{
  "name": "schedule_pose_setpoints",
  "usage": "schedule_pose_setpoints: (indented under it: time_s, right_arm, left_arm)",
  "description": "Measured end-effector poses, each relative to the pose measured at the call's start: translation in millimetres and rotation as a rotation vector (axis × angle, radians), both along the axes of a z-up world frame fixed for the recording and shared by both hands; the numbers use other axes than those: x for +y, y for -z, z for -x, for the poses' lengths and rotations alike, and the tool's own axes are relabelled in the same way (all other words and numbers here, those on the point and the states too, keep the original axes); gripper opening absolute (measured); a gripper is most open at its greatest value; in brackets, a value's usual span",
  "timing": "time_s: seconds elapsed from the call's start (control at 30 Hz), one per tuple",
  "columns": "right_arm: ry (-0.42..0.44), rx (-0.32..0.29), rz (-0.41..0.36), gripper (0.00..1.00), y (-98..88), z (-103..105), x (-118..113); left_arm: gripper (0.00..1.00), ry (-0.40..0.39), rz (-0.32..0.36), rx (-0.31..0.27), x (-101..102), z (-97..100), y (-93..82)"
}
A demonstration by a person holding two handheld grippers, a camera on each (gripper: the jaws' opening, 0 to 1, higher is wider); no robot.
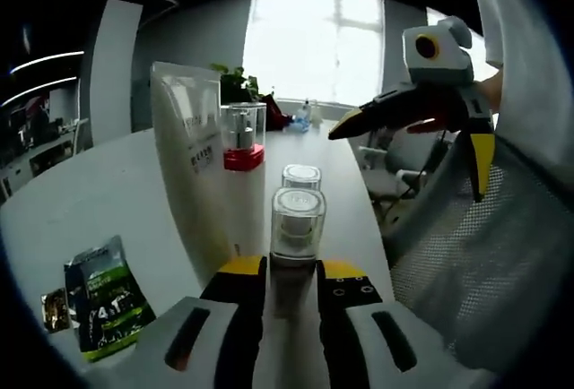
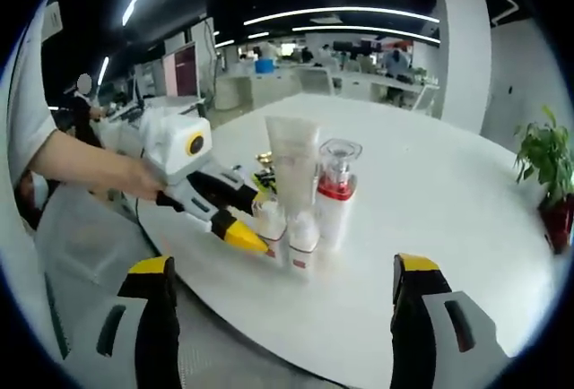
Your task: Arrange the skincare products in the storage area until every visible bottle or jar stands upright without overlapping.
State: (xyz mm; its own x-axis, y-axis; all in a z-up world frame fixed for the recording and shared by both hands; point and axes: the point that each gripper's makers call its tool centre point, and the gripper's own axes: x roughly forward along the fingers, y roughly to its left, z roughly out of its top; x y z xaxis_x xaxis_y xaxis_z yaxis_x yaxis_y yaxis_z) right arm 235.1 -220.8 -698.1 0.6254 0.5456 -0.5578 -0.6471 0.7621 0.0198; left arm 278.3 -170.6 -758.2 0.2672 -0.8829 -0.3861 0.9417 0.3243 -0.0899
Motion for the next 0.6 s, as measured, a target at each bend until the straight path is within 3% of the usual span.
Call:
schedule_pose_setpoints:
  time_s: [0.23,0.6]
  right_arm:
    - [0.002,0.001,0.000,0.99,0.3,0,0]
    - [0.007,0.001,0.002,0.99,0.3,0,-1]
  left_arm:
    - [0.14,-0.002,-0.049,-0.004,8,0.3,12.1]
    - [0.14,-0.003,-0.051,-0.004,5,-2.5,14.1]
